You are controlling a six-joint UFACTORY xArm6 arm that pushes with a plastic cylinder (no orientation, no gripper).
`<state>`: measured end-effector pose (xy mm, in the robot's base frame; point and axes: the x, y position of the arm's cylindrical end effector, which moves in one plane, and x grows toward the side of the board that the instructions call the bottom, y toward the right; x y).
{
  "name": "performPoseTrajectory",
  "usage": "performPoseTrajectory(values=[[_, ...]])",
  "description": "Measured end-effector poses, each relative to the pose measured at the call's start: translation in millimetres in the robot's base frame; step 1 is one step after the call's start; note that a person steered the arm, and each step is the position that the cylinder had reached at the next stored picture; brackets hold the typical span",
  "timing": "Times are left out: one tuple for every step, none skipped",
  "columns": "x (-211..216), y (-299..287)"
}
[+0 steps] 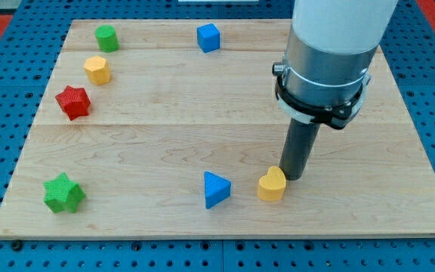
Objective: Move the yellow heart towards the bottom left of the board
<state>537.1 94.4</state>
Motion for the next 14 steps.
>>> performPoseTrajectory(values=[[19,37],[52,58],[60,28],[24,12],[-28,-10],[-30,1],[9,54],[57,59],[71,19],[54,-16],[17,-24],[-23,-30],[-44,-32],[-44,-9]])
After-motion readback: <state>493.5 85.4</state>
